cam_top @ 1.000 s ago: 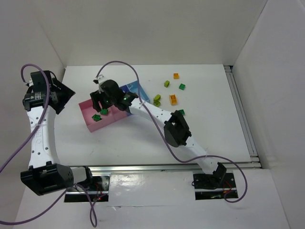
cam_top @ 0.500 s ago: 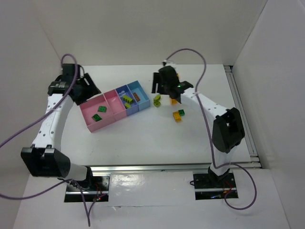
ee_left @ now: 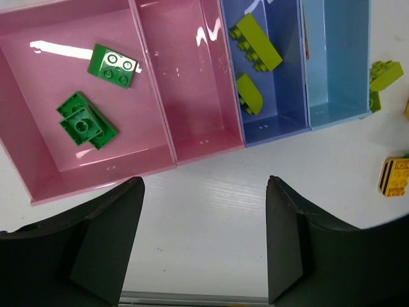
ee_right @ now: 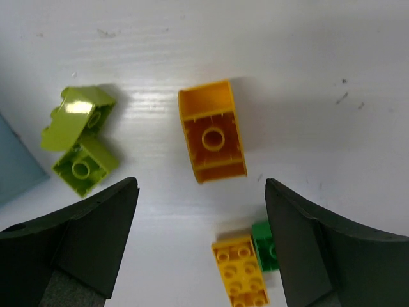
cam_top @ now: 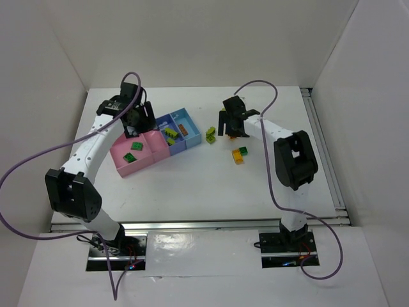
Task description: Sort the legos into containers by color
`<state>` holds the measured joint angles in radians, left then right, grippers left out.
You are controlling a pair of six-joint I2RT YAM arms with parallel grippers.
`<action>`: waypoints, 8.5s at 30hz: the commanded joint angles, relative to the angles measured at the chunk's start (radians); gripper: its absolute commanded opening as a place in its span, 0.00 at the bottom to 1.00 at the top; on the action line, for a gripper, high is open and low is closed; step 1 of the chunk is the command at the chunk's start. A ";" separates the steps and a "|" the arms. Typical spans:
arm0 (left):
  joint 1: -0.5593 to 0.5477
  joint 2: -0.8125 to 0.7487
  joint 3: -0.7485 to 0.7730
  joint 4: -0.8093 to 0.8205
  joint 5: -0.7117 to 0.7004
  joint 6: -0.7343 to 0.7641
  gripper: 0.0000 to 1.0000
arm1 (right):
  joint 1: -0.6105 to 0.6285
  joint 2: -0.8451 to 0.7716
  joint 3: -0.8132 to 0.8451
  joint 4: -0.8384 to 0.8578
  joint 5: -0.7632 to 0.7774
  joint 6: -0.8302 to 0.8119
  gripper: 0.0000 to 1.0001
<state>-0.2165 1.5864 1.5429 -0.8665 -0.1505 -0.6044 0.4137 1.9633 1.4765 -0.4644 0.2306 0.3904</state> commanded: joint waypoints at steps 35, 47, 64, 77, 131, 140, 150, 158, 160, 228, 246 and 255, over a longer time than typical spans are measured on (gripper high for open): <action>0.419 -0.144 -0.113 -0.035 0.041 -0.072 0.80 | 0.390 0.447 0.988 -0.117 -0.184 -0.136 0.32; 0.440 -0.174 -0.141 -0.016 0.074 -0.061 0.80 | 0.438 0.552 0.993 0.003 -0.191 -0.127 0.36; 0.440 -0.183 -0.159 0.014 0.095 -0.034 0.78 | 0.249 0.163 0.613 -0.015 0.075 0.011 0.50; 0.440 -0.181 -0.187 0.055 0.147 -0.024 0.77 | 0.062 -0.098 -0.081 0.020 -0.155 -0.060 0.85; 0.431 -0.160 -0.167 0.073 0.171 -0.026 0.77 | 0.275 -0.216 -0.136 0.201 -0.081 -0.048 0.25; 0.431 -0.160 -0.167 0.050 0.132 -0.035 0.77 | 0.422 0.178 0.427 0.145 -0.183 -0.073 0.27; 0.431 -0.151 -0.167 0.050 0.123 -0.026 0.77 | 0.433 0.443 0.794 0.099 -0.214 -0.053 0.31; 0.431 -0.151 -0.167 0.050 0.123 -0.017 0.77 | 0.433 0.444 0.851 0.081 -0.154 -0.044 0.73; 0.431 -0.141 -0.167 0.050 0.132 -0.017 0.77 | 0.422 0.383 0.811 0.093 -0.125 -0.054 0.75; 0.404 -0.203 -0.164 0.069 0.112 0.012 0.77 | 0.315 0.390 0.770 -0.013 -0.118 -0.108 0.16; 0.404 -0.184 -0.173 0.069 0.164 0.012 0.77 | 0.231 0.050 0.297 0.218 0.094 0.019 0.42; 0.404 -0.174 -0.182 0.069 0.184 0.022 0.77 | 0.096 0.195 0.292 -0.055 0.042 0.153 0.80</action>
<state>0.1875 1.4124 1.3678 -0.8074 0.0151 -0.6018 0.5182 2.0968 1.7447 -0.4145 0.2752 0.4862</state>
